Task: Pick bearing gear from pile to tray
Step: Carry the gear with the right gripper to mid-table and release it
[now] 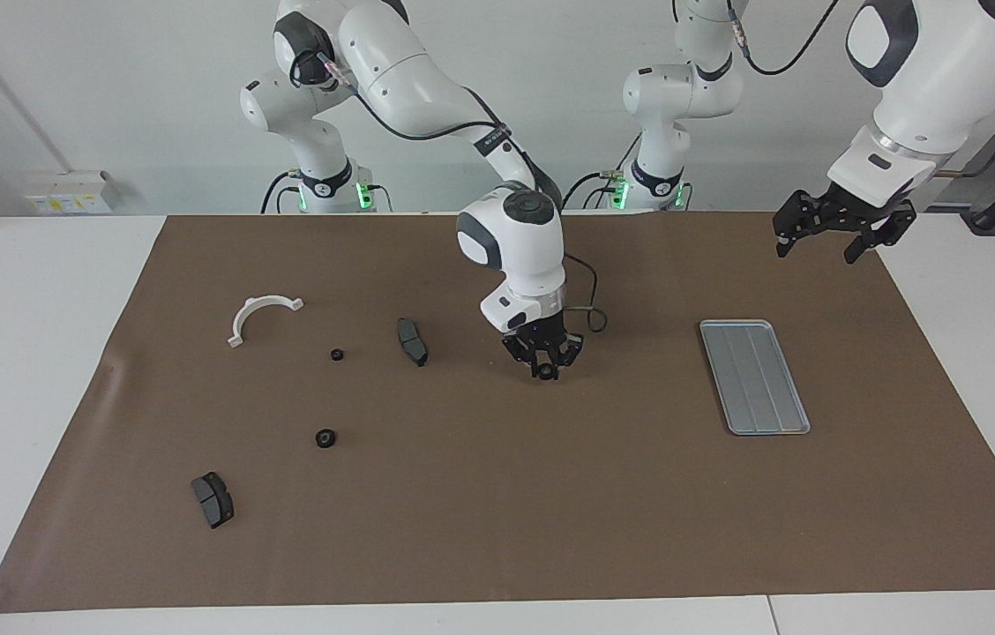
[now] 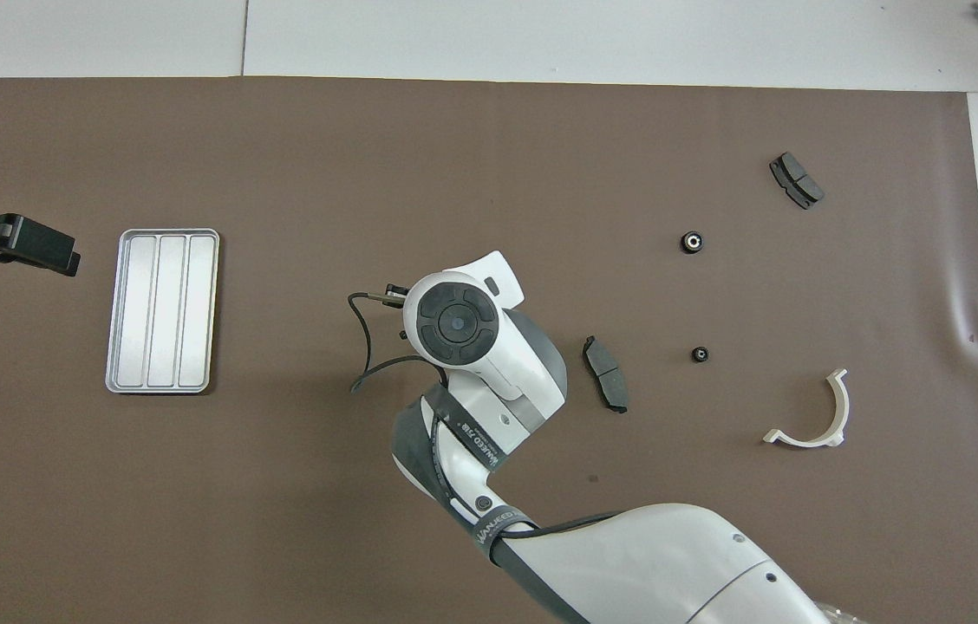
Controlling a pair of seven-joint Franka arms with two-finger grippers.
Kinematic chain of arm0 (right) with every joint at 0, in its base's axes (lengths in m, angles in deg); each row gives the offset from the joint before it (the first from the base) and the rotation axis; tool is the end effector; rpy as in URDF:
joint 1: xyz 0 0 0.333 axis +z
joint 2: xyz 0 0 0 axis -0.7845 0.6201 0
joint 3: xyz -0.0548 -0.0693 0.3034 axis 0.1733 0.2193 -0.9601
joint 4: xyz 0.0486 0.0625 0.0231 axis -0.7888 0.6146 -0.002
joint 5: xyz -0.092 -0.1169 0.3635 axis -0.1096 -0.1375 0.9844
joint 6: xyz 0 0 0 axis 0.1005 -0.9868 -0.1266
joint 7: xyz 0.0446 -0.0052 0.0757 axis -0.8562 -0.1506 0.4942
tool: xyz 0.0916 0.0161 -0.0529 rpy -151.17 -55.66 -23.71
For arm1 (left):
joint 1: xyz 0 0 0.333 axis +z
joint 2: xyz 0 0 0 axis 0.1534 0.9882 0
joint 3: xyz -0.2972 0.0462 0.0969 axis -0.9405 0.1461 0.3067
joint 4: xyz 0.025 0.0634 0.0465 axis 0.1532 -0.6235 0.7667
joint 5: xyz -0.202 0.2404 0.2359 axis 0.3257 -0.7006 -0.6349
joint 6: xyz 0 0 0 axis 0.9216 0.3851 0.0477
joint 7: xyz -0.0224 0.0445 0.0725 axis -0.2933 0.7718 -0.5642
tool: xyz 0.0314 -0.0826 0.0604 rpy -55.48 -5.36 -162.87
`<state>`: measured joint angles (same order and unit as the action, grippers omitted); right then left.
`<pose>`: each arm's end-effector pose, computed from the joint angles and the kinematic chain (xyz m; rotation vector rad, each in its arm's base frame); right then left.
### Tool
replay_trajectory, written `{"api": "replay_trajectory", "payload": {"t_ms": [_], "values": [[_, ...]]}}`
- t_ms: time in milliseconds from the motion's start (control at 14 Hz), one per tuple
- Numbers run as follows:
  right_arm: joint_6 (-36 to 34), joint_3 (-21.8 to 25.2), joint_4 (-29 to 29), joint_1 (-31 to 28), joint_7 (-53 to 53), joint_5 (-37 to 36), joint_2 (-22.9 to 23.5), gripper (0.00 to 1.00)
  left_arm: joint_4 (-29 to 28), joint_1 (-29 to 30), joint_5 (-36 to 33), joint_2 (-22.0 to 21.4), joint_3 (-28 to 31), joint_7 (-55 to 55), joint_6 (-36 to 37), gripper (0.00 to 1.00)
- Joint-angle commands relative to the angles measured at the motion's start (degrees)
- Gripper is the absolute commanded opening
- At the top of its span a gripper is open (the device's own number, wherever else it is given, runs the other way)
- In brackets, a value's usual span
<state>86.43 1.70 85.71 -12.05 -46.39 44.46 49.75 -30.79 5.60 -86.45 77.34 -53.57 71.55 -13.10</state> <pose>0.5599 0.4459 0.3141 -2.9443 0.4156 -0.2954 0.5766 -0.0315 0.6203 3.1235 -0.3221 -0.0525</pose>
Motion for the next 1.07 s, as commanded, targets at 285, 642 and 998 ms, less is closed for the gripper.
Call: {"api": "replay_trajectory", "payload": {"t_ms": [285, 642, 998], "values": [[-0.2, 0.0, 1.1, 0.0, -0.9, -1.7, -0.2, 1.00, -1.7, -0.4, 0.2, -1.4, -0.2, 0.0, -0.7, 1.00], [-5.9, 1.1, 1.1, -4.5, 2.2, -6.1, -5.5, 1.00, -1.9, -1.9, 0.3, -1.8, -0.7, 0.2, -0.6, 1.00], [-9.1, 1.0, 1.8, -16.7, 21.9, -6.1, -8.3, 1.00, -6.4, -7.1, 0.7, -3.0, -0.9, 8.3, -9.8, 1.00]]}}
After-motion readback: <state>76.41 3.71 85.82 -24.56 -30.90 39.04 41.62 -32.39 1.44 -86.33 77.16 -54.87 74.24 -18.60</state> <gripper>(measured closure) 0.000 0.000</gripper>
